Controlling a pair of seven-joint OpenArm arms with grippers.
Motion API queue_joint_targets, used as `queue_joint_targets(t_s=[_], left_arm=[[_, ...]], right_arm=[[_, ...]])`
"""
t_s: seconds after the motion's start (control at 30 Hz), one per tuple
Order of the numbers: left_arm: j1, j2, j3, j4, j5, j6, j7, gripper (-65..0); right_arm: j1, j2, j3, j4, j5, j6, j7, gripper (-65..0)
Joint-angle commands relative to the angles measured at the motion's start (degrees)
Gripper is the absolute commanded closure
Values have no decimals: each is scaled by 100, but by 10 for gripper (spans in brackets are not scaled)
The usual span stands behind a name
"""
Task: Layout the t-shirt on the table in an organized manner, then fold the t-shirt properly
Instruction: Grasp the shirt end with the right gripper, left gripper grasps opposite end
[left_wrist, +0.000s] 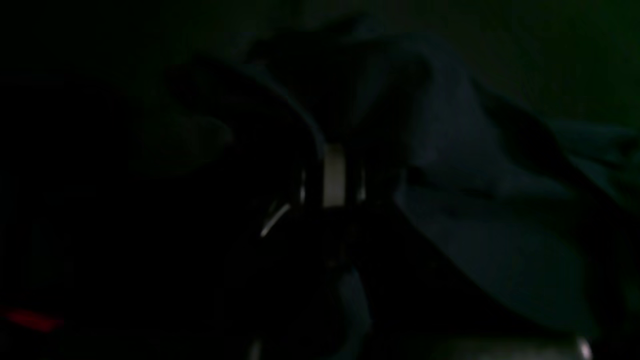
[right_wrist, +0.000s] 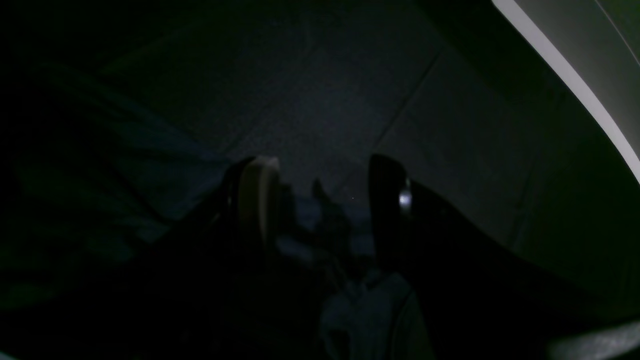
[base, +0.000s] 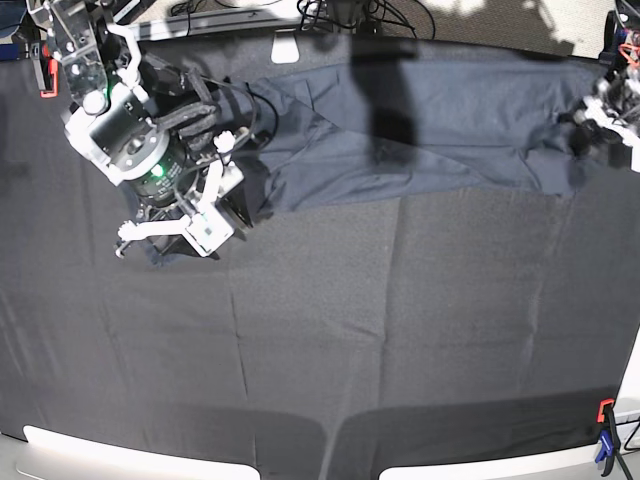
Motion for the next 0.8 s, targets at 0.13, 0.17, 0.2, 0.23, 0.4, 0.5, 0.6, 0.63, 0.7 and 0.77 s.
queue_joint_targets(t_s=[0.13,0.17,0.2,0.23,0.4,0.5,0.6,0.63,0.7,0.77], left_arm=[[-234,-240,-37,79,1132,721,-831,0],[-284,-251,-37,81,1384,828,-876,0],[-345,-258,-37,81,1576,868,-918,0],[-391,-260,-37,81,1744,942,-946,0],[-457,-258,-37,81,2140,1237,-1054,0],[-457,-260,-37,81,2065,1235,-988,0],[-452,-328,-39,81,1738,1226,-634,0],[-435,-378,-37,81,1572,1174,-481,0],[-387,-476,-39,81,1141,918,-120,0],[-295,-546,-39,81,769,708,210,-47]], right_arm=[[52,59,153,92,-321,-48,107,-282],[52,59,205,90,-343,-50,105,-282],[50,59,280,90,-337,-52,103,-282],[50,59,361,90,-337,-52,94,-282],[50,59,909,90,-328,-52,17,-282],[48,59,1257,90,-310,-50,-74,-282],[48,59,1550,90,-240,-50,-96,-282],[48,59,1626,90,-133,-50,-96,-282],[48,59,1733,90,81,-50,-98,-282],[48,59,1755,87,184,-48,-96,-282]])
